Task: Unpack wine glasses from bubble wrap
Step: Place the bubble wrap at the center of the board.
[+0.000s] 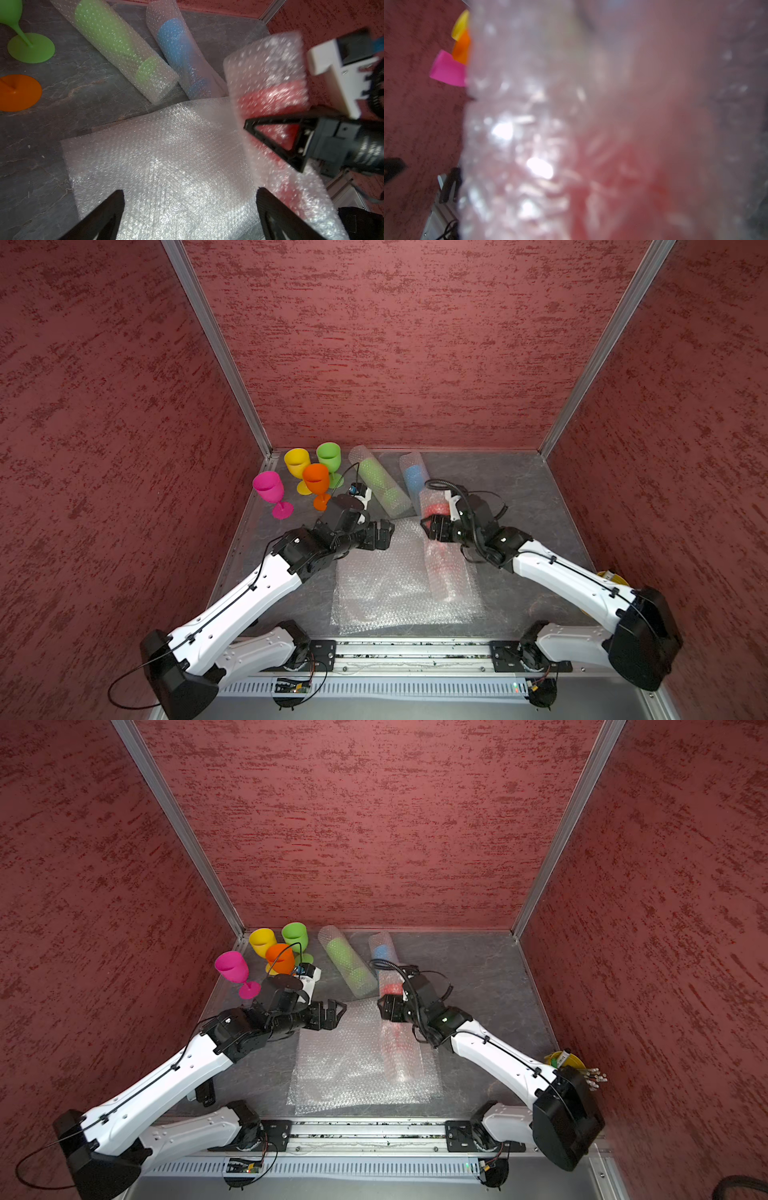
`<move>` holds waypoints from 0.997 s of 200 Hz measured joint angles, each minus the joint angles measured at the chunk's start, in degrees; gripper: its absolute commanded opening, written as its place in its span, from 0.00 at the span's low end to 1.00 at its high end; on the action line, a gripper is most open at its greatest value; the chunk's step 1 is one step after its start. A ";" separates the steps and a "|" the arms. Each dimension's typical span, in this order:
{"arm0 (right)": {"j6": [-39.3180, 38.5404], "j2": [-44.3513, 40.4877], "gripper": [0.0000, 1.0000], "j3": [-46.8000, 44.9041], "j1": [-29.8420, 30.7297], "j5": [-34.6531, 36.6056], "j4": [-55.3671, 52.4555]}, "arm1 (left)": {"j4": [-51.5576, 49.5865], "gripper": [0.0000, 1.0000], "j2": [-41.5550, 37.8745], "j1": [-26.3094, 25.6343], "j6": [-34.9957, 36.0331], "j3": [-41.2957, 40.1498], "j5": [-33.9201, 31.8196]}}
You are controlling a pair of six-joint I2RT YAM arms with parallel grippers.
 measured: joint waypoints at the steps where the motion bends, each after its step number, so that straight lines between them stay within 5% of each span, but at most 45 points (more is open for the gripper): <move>1: 0.26 0.00 0.80 -0.31 0.15 0.00 0.09 | 0.00 1.00 -0.02 0.02 0.00 0.00 0.02; 41: 5.11 4.63 0.84 -0.87 3.80 0.94 6.12 | 0.39 1.00 0.02 2.40 0.00 -2.19 0.98; 62: 6.03 8.09 0.99 -0.55 4.52 1.16 9.03 | 0.28 1.00 0.46 3.17 -0.02 -2.91 1.77; 124: 3.52 9.86 0.99 0.26 4.74 0.22 11.50 | 0.37 1.00 0.48 5.01 -0.24 -2.91 3.96; 199: 0.07 3.82 0.71 -1.60 5.03 -1.75 14.64 | 1.90 1.00 0.02 6.97 -7.50 -6.60 8.70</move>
